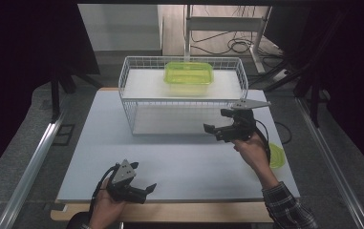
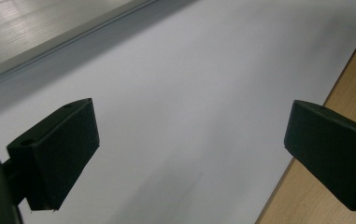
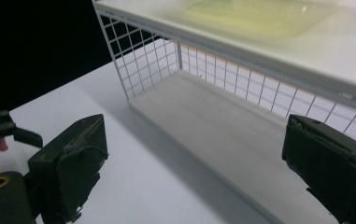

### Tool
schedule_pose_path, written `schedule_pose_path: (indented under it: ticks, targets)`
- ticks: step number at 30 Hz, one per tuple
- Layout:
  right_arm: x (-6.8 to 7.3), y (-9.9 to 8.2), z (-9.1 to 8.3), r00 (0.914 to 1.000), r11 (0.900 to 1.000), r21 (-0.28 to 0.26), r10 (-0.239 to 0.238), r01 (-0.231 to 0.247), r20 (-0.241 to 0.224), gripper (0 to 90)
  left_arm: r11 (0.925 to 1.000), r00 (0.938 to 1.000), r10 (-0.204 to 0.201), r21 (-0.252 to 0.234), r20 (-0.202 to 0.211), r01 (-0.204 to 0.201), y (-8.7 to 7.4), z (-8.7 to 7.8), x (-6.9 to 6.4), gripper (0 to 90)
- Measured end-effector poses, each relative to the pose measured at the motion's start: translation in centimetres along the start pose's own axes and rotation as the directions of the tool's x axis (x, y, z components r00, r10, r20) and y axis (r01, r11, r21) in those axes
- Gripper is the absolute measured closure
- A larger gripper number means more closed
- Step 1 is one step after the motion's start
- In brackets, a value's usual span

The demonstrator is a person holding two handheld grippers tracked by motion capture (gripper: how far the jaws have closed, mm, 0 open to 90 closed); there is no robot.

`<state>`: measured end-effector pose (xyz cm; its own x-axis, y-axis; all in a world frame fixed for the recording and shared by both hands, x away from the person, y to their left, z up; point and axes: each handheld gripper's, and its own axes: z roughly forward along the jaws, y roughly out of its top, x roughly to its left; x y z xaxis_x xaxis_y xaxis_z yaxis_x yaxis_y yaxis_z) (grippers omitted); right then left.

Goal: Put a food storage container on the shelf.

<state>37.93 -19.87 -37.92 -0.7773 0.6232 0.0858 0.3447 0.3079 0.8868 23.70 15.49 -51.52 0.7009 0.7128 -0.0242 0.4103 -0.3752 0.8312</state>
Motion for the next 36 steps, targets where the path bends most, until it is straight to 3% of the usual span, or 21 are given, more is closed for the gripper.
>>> schedule_pose_path:
  ticks: [9, 18, 24, 36]
  targets:
    - [-0.3, -3.6, -1.0, 0.9998, 1.0000, -0.002, 0.009, -0.009, 0.018, 7.1, 0.9997, 1.0000, 0.007, 0.021, -0.006, -0.007, 0.1, 0.1, -0.1, 3.3]
    - [-0.2, -5.5, -2.4, 0.9991, 0.9997, 0.009, 0.024, -0.024, 0.036, 7.4, 0.9991, 0.9997, 0.020, 0.036, -0.017, -0.020, 0.1, 0.1, -0.3, 2.9]
    - [0.3, -6.8, -2.8, 0.9989, 0.9992, 0.021, 0.033, -0.033, 0.034, 7.5, 0.9990, 0.9995, 0.023, 0.040, -0.022, -0.022, 0.1, 0.2, -0.3, 2.8]
    - [1.4, -9.3, -3.8, 0.9967, 0.9983, 0.046, 0.032, -0.035, 0.075, 7.5, 0.9981, 0.9990, 0.035, 0.052, -0.028, -0.034, 0.1, 0.3, -0.5, 2.6]
